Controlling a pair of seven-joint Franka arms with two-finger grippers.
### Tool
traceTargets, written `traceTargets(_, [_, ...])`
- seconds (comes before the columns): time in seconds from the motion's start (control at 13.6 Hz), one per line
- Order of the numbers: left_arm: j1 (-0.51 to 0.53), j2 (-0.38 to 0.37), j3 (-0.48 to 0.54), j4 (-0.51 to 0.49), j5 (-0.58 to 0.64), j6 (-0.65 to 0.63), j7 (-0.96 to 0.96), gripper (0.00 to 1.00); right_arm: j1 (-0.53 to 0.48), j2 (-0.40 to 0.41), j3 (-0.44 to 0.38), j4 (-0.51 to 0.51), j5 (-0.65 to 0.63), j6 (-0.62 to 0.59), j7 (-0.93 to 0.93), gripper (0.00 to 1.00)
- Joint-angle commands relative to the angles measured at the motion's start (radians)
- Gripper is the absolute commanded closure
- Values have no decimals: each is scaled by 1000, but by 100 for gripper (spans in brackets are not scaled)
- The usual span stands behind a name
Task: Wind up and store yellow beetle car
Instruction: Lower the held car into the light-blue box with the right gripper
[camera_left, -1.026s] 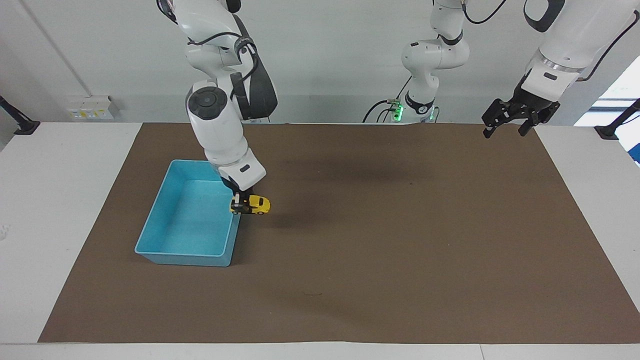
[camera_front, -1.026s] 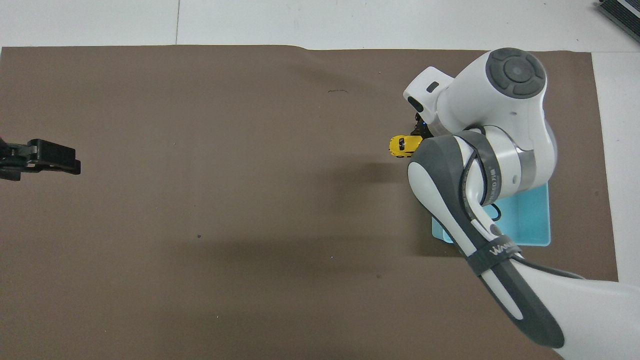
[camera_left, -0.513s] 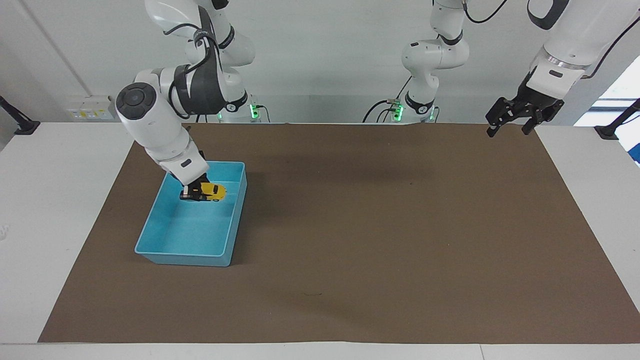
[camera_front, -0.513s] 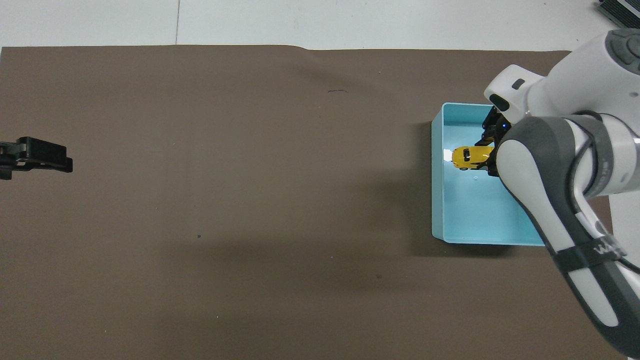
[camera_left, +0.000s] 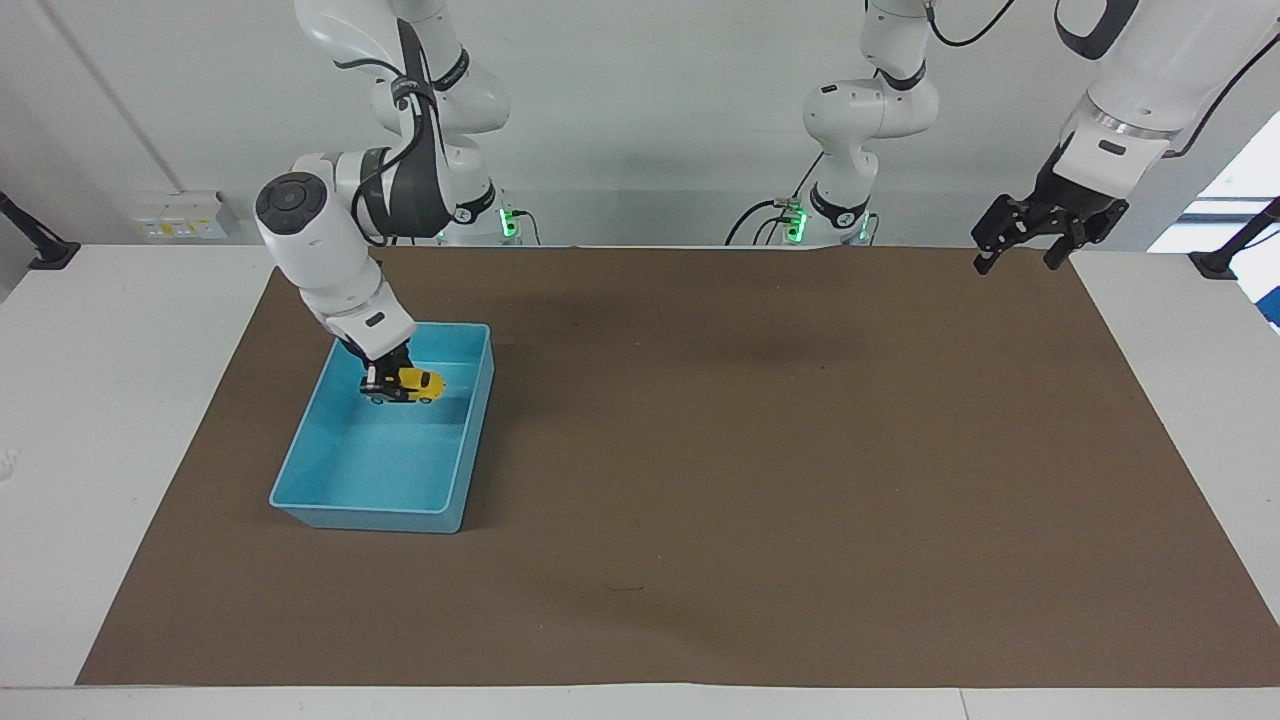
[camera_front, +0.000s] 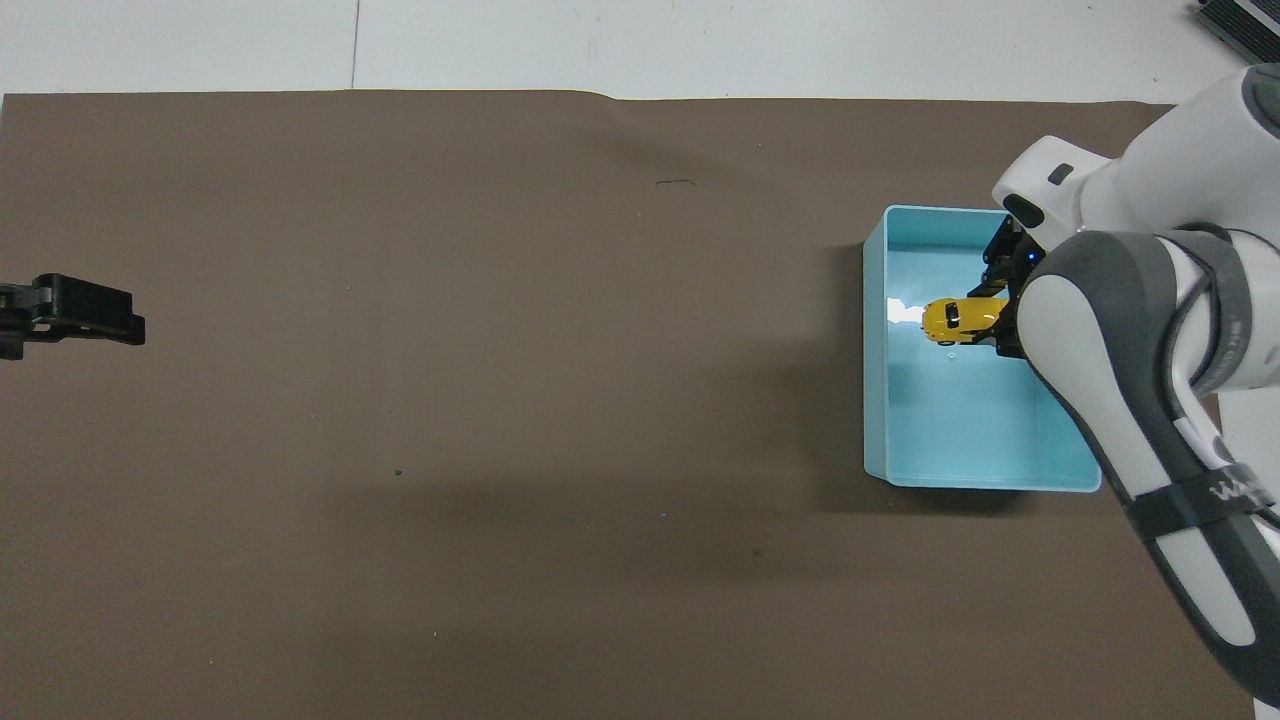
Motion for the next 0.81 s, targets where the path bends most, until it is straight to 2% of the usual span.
traceTargets(0.0, [8, -2, -4, 15, -5, -23, -6, 0, -33, -36, 6, -120, -19, 107, -57, 100])
traceTargets(0.15, [10, -2, -3, 15, -5, -23, -6, 0, -60, -30, 6, -160, -38, 185, -88, 100])
traceTargets(0.73, [8, -2, -3, 15, -5, -23, -6, 0, -62, 59, 9, -185, -39, 334, -103, 100])
